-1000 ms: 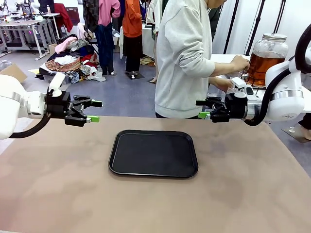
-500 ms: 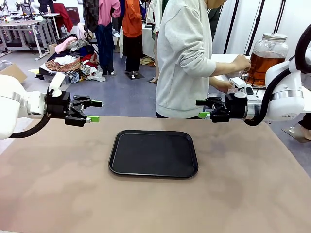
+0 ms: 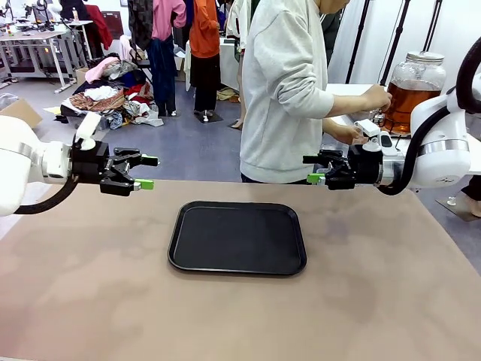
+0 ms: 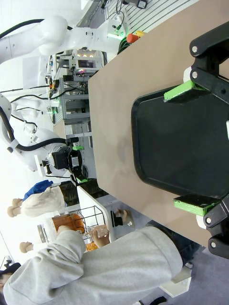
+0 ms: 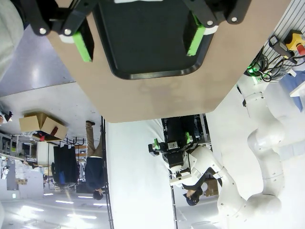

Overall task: Pour the drink into the iced cup.
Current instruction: Open the gripper to release the iced cup you were holding.

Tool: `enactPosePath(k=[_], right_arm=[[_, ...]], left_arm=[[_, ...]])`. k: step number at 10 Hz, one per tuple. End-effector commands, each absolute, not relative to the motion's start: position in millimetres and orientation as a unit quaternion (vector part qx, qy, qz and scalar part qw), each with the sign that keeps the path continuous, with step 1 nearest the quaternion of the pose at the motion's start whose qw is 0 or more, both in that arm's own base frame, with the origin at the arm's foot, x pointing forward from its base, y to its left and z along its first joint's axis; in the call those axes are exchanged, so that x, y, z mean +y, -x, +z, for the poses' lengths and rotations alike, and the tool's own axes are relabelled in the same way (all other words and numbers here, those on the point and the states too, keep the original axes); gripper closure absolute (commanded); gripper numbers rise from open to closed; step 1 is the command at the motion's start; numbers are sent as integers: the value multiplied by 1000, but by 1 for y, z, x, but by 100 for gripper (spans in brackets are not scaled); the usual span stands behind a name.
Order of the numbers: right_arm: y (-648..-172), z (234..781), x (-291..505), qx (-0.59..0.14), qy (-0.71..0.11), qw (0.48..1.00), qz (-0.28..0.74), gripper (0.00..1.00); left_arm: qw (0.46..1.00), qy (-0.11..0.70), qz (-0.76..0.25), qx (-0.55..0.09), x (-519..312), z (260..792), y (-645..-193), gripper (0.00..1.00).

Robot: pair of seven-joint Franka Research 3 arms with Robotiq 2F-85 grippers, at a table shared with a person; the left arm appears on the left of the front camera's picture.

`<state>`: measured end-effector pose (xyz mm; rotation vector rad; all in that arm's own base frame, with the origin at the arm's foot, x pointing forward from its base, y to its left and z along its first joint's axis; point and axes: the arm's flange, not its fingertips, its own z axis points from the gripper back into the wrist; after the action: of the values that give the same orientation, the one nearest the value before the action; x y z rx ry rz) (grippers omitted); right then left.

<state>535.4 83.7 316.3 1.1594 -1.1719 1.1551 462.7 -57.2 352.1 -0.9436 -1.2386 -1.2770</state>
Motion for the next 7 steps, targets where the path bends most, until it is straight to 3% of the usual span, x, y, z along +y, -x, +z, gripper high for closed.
enactPosePath(k=[1,7], right_arm=[[-536,319,84,-494,-489,531,485,0],[-536,319,84,-494,-489,531,485,0]], left_arm=[[533,395,-537,-521,-57,353,-462,0],[533,395,-537,-521,-57,353,-462,0]])
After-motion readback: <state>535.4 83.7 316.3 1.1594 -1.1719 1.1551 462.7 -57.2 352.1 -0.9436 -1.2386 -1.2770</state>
